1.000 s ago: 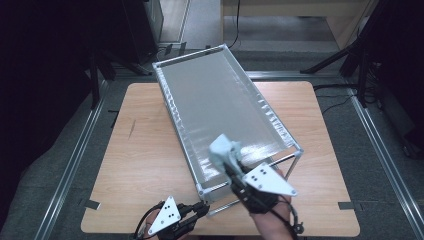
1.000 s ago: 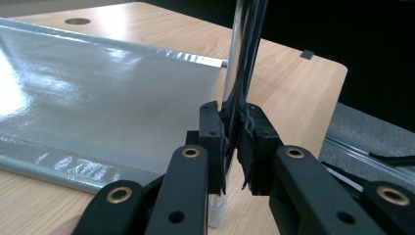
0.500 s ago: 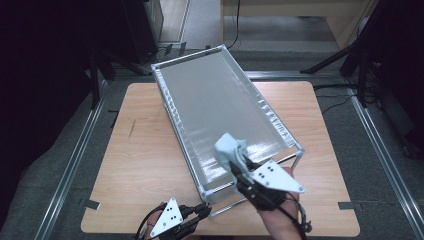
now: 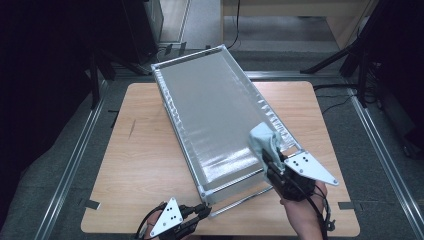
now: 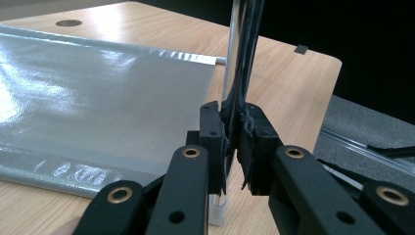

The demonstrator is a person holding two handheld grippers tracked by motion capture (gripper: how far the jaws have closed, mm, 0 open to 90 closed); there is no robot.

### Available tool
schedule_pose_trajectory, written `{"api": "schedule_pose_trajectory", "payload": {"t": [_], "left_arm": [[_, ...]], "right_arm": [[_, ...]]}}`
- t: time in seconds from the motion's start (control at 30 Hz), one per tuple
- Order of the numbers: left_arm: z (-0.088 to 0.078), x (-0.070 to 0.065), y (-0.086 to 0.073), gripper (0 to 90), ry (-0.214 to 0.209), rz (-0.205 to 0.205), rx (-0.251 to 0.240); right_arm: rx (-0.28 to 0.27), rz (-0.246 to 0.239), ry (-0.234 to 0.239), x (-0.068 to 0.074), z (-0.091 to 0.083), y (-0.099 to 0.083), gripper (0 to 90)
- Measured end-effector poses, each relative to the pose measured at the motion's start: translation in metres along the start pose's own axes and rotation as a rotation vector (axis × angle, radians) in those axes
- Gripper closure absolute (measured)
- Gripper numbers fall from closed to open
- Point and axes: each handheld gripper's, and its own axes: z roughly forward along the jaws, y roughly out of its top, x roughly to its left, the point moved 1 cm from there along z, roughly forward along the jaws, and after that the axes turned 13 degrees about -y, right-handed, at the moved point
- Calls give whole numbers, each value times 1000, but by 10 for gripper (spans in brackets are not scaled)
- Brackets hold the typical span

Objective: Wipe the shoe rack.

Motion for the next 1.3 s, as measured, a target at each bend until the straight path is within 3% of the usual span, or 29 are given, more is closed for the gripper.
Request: {"api": "schedule_pose_trajectory", "payload": {"t": [0.13, 0.3, 0.37, 0.43, 0.53, 0.6, 0.67, 0.83, 0.93, 1.0, 1.13, 1.3], "left_arm": [[0, 0, 0, 816, 5, -1, 0], [0, -2, 0, 816, 15, -2, -1], [0, -2, 0, 816, 17, -3, -2], [1, -2, 0, 817, 16, -3, -2], [0, -1, 0, 817, 11, 3, 2], [0, -1, 0, 818, 11, 5, 5], [0, -1, 0, 818, 12, 7, 5], [0, -1, 0, 818, 11, 0, 4], [0, -1, 0, 818, 11, 1, 5], [0, -1, 0, 817, 5, -5, 4], [1, -1, 0, 816, 8, -13, 2], [1, -2, 0, 816, 14, -12, -1]], "right_arm": [[-11, -31, 64, 27, -1, -2, 734], [-26, -79, 192, 70, -9, -5, 735], [-38, -99, 213, 82, -12, -6, 734], [-47, -109, 213, 85, -13, -7, 730], [-40, -114, 231, 76, -11, -5, 725], [-41, -124, 189, 67, -10, -4, 724], [-34, -107, 128, 48, -7, -3, 724], [-18, -17, -26, -4, 1, -1, 720], [-14, 28, -40, -17, 1, -1, 733], [-21, 18, -49, -11, 0, -2, 741], [-20, -15, 35, 13, -2, -3, 744], [-34, -84, 146, 66, -12, -6, 748]]}}
